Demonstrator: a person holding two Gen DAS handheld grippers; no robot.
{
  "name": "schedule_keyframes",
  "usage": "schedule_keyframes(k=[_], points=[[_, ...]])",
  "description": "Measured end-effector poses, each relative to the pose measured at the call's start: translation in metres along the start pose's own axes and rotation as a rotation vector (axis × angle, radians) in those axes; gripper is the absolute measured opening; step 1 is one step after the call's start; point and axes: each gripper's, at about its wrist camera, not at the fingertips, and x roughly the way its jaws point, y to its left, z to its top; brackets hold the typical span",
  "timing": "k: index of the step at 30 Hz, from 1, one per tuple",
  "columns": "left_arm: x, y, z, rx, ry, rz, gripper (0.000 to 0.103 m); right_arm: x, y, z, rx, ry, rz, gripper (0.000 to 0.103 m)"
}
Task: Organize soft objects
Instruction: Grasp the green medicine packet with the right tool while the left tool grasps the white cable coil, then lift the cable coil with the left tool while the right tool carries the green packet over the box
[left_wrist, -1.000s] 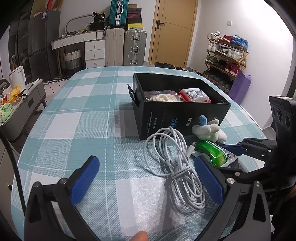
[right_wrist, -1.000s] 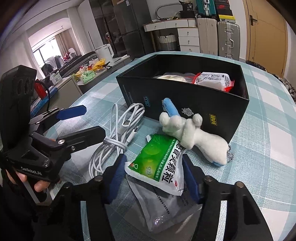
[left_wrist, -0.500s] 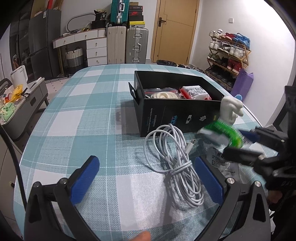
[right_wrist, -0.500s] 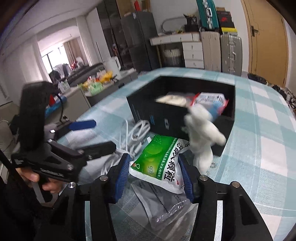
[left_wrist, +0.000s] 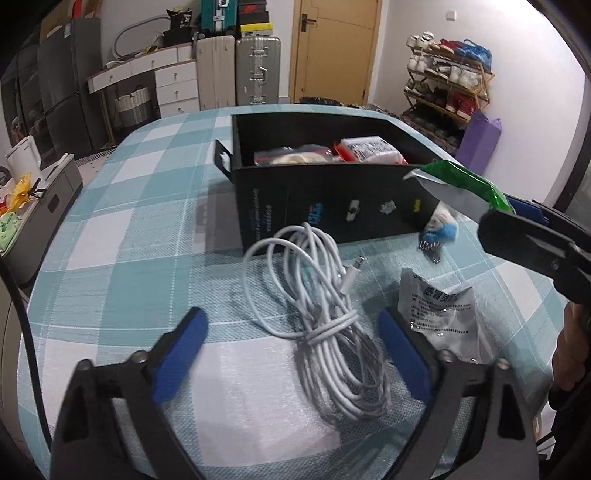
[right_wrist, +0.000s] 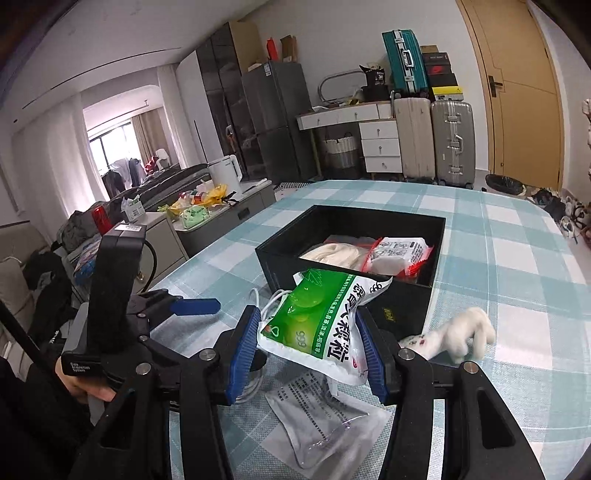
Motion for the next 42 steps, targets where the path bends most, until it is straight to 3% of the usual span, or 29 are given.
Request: schedule_keyframes(k=[3, 12, 25, 42], points=[[0.001, -0.006, -0.001, 0.017, 0.011, -0.013, 0.079, 0.001, -0.001, -0.001, 0.002, 0.002, -0.004, 0.052], [-0.005, -0.017, -0.003, 0.062, -0.004, -0.069, 0.03, 0.001, -0.002, -0.003, 0.001, 0.0, -0.007, 0.052], [-0.028, -0.005, 0.001, 0.026, -0.07, -0.117, 0.029, -0.001, -0.002, -0.002, 0.003, -0.014, -0.011, 0.052], [-0.056, 0.014, 0.038, -0.021, -0.199, -0.127, 0.029, -0.019, -0.003, 0.013, 0.017, -0.088, -0.055, 0.052]])
